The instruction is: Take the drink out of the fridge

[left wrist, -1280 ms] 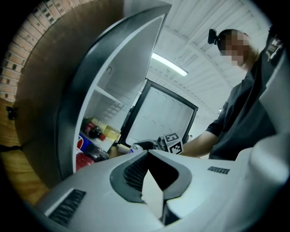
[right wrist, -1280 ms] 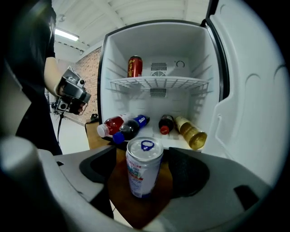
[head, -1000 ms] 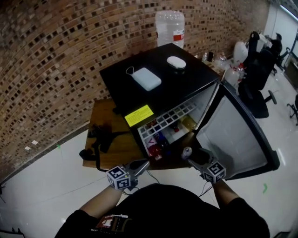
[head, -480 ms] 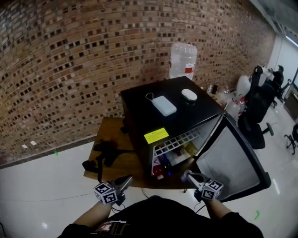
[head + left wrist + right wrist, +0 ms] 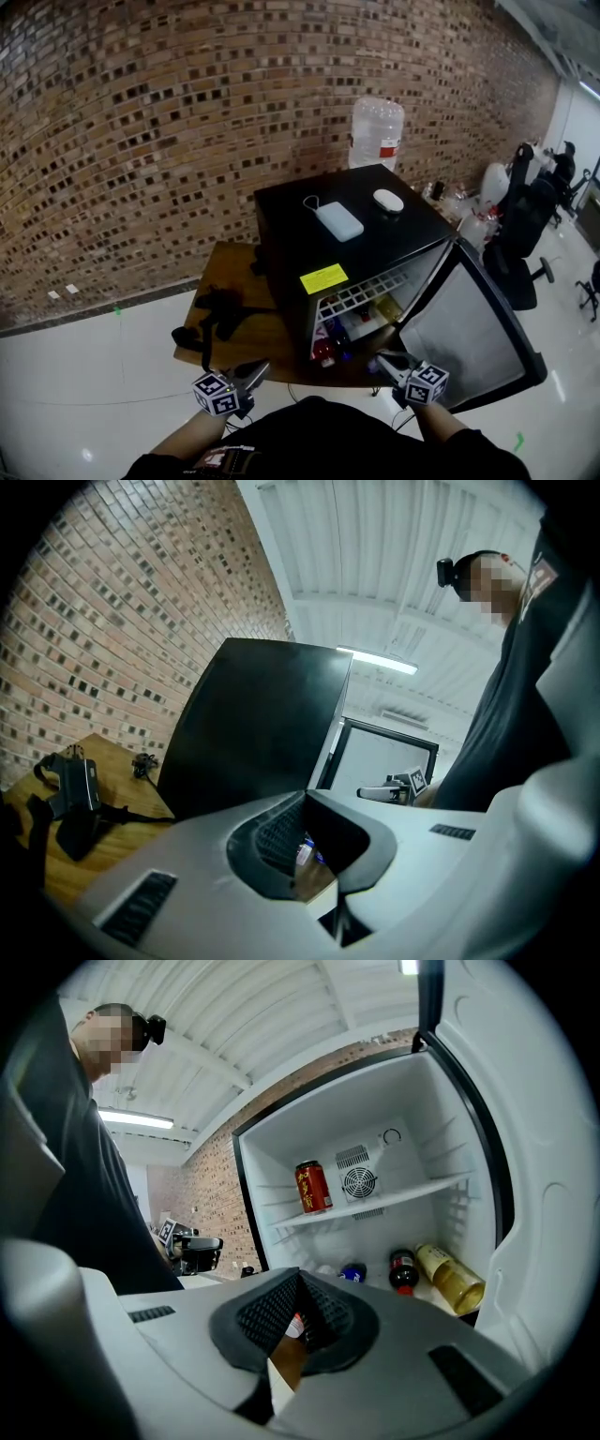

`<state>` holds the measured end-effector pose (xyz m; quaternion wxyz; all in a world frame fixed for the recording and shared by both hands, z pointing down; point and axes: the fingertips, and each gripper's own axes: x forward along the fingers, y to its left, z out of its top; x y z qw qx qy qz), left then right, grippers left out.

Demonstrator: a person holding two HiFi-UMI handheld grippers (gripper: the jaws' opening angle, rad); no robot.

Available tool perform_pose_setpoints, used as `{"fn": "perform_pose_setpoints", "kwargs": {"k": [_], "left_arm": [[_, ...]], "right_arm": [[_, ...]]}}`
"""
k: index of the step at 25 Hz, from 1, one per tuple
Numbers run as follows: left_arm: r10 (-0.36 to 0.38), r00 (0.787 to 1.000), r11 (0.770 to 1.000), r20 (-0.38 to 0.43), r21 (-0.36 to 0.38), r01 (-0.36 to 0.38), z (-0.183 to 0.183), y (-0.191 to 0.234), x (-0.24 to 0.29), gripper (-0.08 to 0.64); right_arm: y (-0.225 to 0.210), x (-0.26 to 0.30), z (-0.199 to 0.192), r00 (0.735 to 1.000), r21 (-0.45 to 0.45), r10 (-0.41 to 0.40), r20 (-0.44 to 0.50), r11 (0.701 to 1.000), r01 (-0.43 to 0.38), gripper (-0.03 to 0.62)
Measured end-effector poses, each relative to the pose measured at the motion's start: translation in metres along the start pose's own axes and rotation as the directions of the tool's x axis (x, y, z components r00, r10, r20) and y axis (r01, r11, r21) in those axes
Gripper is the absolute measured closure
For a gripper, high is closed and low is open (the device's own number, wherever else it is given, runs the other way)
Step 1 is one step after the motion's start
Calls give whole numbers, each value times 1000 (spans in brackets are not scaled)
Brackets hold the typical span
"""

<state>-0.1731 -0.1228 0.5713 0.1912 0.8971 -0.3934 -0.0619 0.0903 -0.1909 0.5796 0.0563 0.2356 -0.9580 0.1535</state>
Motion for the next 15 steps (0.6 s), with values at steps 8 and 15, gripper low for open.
{"fn": "perform_pose_setpoints", "kwargs": {"k": [8,15], "left_arm": [[-14,1000,1000,-4,-6,14,0,-5,4,568],[-24,1000,1000,-1,-3,24,-1,-2,7,568]], "right_arm": [[-3,-7,-6,1000,5,-1,-16,1000,1,605],[-4,-6,-9,1000,7,-10,-27,1000,11,606]]}}
